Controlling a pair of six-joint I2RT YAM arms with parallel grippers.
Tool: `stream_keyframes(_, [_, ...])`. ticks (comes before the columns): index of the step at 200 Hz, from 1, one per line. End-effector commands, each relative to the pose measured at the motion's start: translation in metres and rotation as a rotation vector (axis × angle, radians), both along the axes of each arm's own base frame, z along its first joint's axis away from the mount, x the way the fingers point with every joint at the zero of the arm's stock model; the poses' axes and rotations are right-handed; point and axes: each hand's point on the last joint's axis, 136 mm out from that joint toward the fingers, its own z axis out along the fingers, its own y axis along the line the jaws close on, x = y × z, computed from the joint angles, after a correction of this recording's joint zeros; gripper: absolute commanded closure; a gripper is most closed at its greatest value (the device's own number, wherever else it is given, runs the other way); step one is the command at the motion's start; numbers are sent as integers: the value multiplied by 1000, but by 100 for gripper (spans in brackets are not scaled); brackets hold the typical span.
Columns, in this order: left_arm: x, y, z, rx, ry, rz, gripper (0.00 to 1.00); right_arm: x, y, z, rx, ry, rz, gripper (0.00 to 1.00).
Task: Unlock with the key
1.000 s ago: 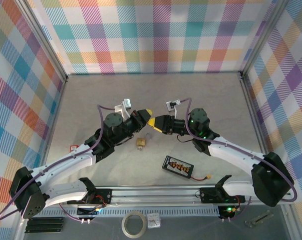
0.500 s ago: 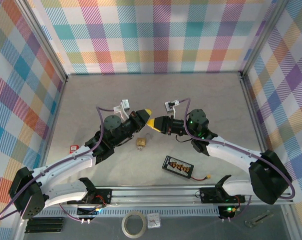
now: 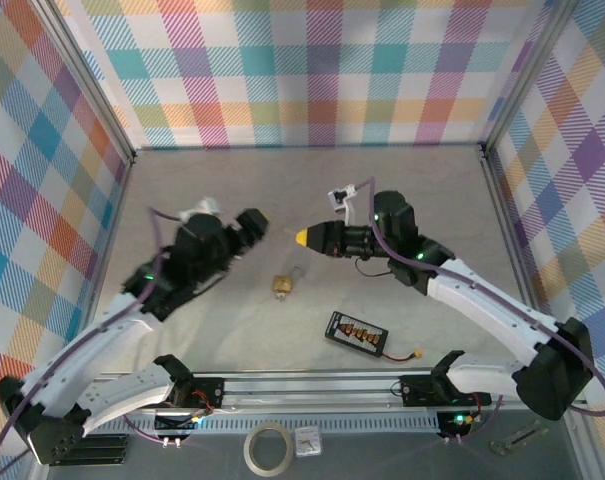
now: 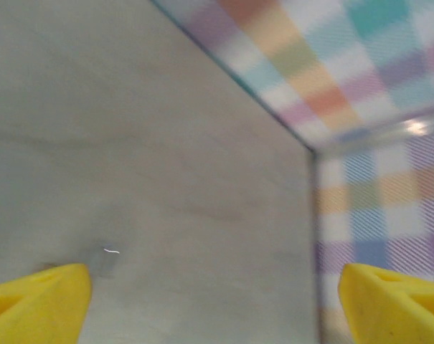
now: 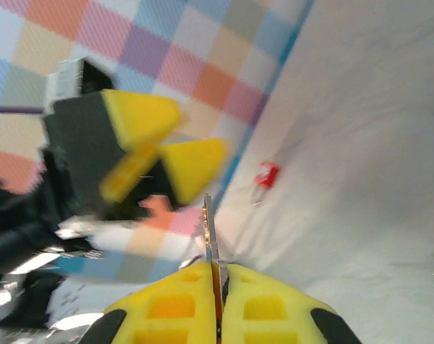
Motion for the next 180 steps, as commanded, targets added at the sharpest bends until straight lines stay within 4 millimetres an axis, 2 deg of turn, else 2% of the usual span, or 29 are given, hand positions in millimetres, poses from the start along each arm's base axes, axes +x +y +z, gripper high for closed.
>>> stream_keyframes(1, [-71, 97, -53, 452, 382, 90, 9, -4, -40, -75, -398, 22, -37, 100])
stream_keyframes(14, [-87, 124, -51, 571, 462, 130, 4, -9, -31, -80, -364, 41, 11, 100])
stream_keyframes(24, [-97, 140, -57, 623, 552, 157, 2, -10, -27, -84, -353, 52, 27, 100])
stream_keyframes(42, [-102, 154, -71, 610, 644, 184, 2, -10, -26, -87, -362, 39, 44, 100])
stream_keyframes(56, [-98, 162, -86, 567, 689, 230, 2, -10, -25, -85, -367, 17, 60, 100])
stream_keyframes(70, [-89, 159, -108, 428, 718, 250, 2, -13, -26, -82, -373, 2, 79, 100])
stream_keyframes(81, [-80, 166, -121, 372, 715, 302, 4, -16, -27, -81, -374, -3, 91, 100])
stream_keyframes(103, [-77, 198, -139, 494, 810, 376, 4, -22, -30, -83, -369, 1, 103, 100])
stream_keyframes(131, [-68, 226, -159, 588, 895, 395, 8, -30, -32, -92, -374, 35, 120, 100])
stream_keyframes(180, [-52, 244, -203, 595, 954, 372, 17, -30, -29, -94, -407, 74, 177, 100])
